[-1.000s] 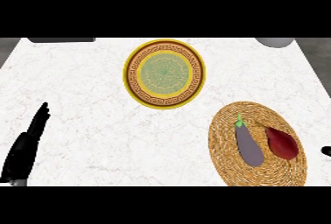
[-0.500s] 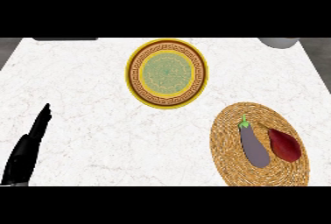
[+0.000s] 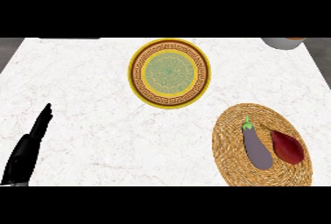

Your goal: Pick the pear from the placemat and place it in the plate

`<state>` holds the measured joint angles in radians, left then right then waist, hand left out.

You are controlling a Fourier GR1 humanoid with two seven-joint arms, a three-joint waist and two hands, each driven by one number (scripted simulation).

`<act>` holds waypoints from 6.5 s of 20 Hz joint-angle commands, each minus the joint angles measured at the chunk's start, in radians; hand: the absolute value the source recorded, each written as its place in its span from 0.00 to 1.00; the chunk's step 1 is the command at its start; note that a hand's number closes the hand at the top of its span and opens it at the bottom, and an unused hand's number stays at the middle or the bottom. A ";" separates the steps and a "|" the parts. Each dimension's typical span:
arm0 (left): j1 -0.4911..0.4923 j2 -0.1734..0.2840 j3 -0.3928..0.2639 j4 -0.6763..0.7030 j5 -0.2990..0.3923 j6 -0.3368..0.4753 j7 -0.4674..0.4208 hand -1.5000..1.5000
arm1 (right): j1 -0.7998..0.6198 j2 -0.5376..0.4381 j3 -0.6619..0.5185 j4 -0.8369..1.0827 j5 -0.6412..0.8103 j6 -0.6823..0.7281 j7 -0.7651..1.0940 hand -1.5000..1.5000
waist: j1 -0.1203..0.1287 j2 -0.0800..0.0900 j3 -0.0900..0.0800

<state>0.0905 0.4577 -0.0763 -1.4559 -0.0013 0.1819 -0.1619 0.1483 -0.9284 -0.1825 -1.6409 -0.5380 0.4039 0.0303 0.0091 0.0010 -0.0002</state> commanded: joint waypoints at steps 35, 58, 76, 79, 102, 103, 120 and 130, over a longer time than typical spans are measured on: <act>0.002 -0.099 0.164 0.038 -0.115 -0.147 -0.057 0.50 | -0.387 0.287 0.226 0.510 0.818 0.328 -0.194 0.00 | -0.006 -0.001 0.000; -0.086 -0.156 0.132 -0.029 -0.190 -0.203 0.010 0.50 | -0.774 0.271 0.222 0.760 1.207 0.044 -0.246 1.00 | 0.129 0.042 0.005; -0.128 -0.183 0.142 0.008 -0.213 -0.161 0.063 0.50 | -1.142 0.272 0.047 1.097 1.208 -0.409 -0.648 1.00 | 0.059 0.025 0.005; -0.054 -0.172 0.152 -0.016 -0.201 -0.177 0.034 0.50 | -1.177 0.322 0.022 1.133 1.156 -0.364 -0.749 1.00 | 0.057 0.017 0.003; -0.013 -0.171 0.201 -0.033 -0.198 -0.194 0.017 0.50 | -1.482 0.743 0.136 1.275 1.227 -0.257 -0.460 1.00 | 0.022 0.006 0.000; -0.033 -0.213 0.176 0.005 -0.210 -0.172 -0.006 0.50 | -1.475 0.763 0.147 1.284 1.239 -0.271 -0.468 1.00 | 0.020 0.008 -0.001; -0.070 -0.184 0.181 -0.055 -0.221 -0.205 0.043 0.50 | -1.464 0.928 0.095 1.496 1.194 -0.401 -0.317 0.00 | 0.062 0.022 0.000; -0.064 -0.198 0.190 -0.050 -0.223 -0.191 0.042 0.50 | -1.445 0.894 -0.133 1.411 0.984 -0.505 -0.374 0.00 | 0.041 0.017 0.001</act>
<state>0.0237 0.2608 0.1107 -1.4881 -0.2219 -0.0154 -0.1203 -1.2986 -0.0197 -0.2377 -0.2085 0.5163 -0.0473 -0.3447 0.0507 0.0194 0.0005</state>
